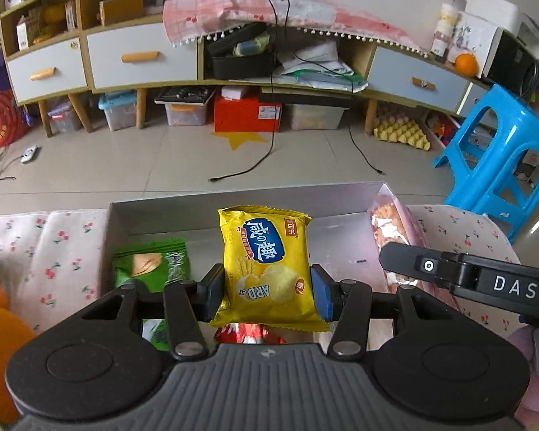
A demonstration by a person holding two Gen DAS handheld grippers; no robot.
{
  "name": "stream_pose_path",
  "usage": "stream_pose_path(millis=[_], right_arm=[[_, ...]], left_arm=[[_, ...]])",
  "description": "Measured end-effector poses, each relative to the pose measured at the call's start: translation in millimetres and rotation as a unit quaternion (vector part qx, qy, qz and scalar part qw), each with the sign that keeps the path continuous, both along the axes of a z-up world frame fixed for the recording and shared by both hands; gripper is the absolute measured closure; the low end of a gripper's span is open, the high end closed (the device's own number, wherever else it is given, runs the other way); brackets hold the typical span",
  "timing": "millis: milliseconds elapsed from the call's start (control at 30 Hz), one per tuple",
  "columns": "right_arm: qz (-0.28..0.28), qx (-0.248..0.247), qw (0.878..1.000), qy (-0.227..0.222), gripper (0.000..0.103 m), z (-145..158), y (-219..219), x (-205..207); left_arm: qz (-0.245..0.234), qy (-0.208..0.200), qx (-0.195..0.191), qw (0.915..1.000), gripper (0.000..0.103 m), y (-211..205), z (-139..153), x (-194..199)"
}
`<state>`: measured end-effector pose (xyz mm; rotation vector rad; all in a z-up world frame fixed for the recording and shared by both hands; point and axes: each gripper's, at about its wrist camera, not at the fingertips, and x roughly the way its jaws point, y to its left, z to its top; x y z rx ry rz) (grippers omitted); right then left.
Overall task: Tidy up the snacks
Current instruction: 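Lift both packets and carry them toward the pink box, then lower both packets into the pink box and open both tools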
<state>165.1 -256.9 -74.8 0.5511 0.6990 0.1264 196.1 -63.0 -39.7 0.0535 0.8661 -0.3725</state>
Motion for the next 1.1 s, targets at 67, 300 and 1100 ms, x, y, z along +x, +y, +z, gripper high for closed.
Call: stream_pose_path(millis=[67, 300, 1100], right_arm=[[-0.002, 0.0, 1.0, -0.002, 0.072, -2.2, -1.4, 3.6], [-0.01, -0.006, 1.0, 0.002, 0.072, -9.7, -3.3, 8.6], [-0.018, -0.025, 0.999, 0.01, 0.027, 26.6, -4.7, -29.5]], left_arm=[[-0.006, -0.002, -0.003, 1.0, 0.056, -0.7, -0.5, 1.5], [-0.021, 0.011, -0.015, 0.9996, 0.056, -5.1, -1.6, 7.6], [-0.028, -0.009, 0.009, 0.9995, 0.009, -7.3, 17.9, -29.6]])
